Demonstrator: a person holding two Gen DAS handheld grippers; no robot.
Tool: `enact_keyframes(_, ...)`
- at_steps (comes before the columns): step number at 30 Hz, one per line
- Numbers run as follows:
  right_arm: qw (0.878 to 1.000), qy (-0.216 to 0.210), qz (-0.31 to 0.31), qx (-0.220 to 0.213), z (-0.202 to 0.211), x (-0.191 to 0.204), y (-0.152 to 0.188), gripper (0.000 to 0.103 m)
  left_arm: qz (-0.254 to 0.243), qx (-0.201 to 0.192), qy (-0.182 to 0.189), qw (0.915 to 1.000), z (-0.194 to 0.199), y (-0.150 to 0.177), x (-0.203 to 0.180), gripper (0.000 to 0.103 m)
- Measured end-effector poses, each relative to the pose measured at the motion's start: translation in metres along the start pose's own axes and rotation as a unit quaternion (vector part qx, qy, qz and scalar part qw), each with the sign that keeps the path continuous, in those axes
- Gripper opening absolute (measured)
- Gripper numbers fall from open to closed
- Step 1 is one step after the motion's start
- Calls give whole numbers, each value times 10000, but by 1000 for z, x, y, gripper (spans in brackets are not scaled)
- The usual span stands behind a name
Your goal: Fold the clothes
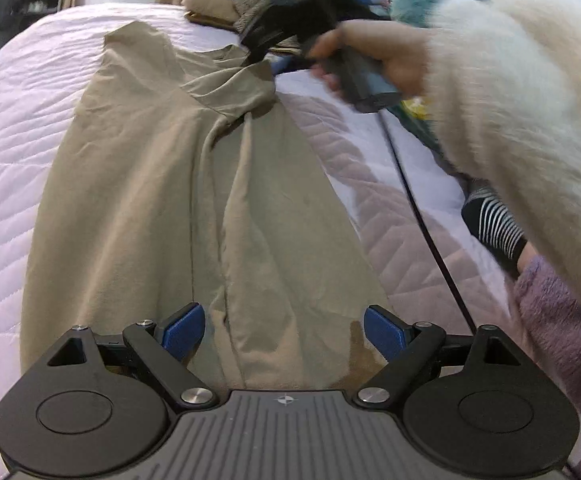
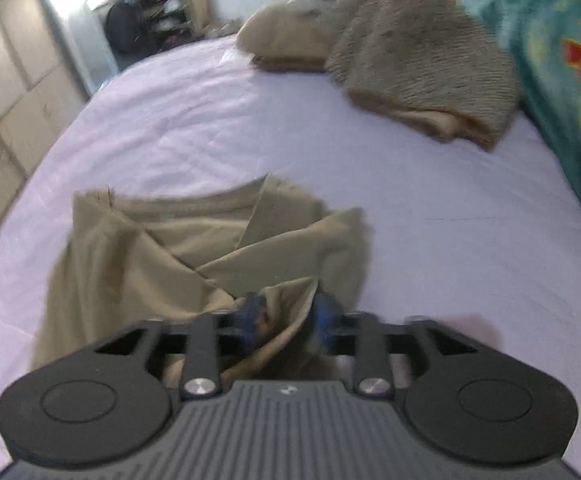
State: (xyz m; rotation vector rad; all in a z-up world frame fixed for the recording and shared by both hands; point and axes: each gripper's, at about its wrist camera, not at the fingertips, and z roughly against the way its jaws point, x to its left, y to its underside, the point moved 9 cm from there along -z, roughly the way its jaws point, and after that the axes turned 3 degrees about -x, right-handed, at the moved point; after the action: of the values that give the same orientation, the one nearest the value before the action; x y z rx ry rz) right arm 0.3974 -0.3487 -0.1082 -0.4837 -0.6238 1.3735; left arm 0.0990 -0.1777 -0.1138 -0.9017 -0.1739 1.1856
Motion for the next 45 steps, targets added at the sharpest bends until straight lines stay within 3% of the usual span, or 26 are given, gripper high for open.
enact_keyframes(1,10000,-6,-87,-4,8,-3,0,64,86,19,-46,10000,4,-2,3,88)
enact_keyframes(4,9996,-146,235,28,60,9,3,81,138,-55,-213,9997,21,-9,8,88)
enact_keyframes(6,9983,-301,411,298,93,16,17,94,17,-245,-376,9990,37,-18,13,88)
enact_keyframes(10,9948,-605,723,379,128,11,35,96,-8,-618,-871,9943,59,-61,48,88)
enact_keyframes(12,9970,-534,498,259,128,0,35,96,102,-785,-1193,9897,61,-93,74,88)
enact_keyframes(17,9935,-988,-470,315,96,-19,28,96,107,-1070,-2172,9702,37,-175,124,88)
enact_keyframes(22,9873,-1264,-933,222,57,-31,14,96,374,-1253,-2472,9601,-19,-233,155,88)
enact_keyframes(29,9789,-1734,-1062,182,-1,-48,-19,96,523,-1108,-2801,9521,-94,-256,195,88)
enact_keyframes(32,9784,-1826,-917,298,-26,-47,-25,96,726,-1044,-2844,9503,-112,-254,214,88)
enact_keyframes(35,9757,-2013,-729,472,-47,-40,-25,96,725,-1070,-2561,9580,-128,-254,216,88)
enact_keyframes(40,9734,-2207,-80,613,-65,-19,-15,103,444,-1134,-1968,9729,-146,-243,193,89)
enact_keyframes(43,9743,-2178,240,517,-66,-10,-12,103,555,-1208,-1688,9767,-150,-242,181,88)
enact_keyframes(45,9726,-2257,161,540,-62,-10,-11,103,480,-1511,-1577,9747,-138,-250,167,88)
